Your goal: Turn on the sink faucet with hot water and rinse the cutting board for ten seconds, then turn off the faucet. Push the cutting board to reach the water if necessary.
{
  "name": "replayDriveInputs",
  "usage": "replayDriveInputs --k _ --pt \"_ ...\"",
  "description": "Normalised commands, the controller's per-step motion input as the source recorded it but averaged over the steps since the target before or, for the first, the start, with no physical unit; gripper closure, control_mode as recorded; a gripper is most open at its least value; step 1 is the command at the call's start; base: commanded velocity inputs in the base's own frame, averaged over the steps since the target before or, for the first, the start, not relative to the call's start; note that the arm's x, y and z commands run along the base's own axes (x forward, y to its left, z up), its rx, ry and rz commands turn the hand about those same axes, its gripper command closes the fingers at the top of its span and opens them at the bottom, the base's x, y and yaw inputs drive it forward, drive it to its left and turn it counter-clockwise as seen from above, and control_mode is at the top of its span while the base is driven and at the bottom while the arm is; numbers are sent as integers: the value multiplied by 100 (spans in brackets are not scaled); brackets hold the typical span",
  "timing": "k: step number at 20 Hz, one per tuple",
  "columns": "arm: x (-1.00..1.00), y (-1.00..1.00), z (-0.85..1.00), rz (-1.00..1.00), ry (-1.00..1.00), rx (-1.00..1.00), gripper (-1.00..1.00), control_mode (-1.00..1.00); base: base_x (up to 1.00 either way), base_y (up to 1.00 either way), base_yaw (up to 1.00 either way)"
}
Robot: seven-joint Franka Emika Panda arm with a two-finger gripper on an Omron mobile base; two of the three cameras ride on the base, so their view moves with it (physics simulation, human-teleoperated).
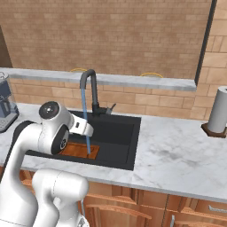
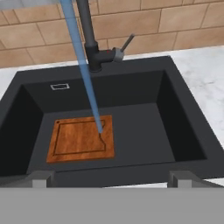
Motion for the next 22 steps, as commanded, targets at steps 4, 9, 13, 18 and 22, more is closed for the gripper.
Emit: replayDriveInputs --k 4,9,13,18,22 --pt "0 0 0 0 0 -1 -100 -100 0 0 0" --pt "0 0 0 0 0 0 -100 -100 0 0 0" --pt "0 0 0 0 0 0 -100 -100 0 0 0" --pt "0 0 0 0 0 0 -100 -100 0 0 0" --pt "0 0 0 0 0 0 -100 -100 0 0 0"
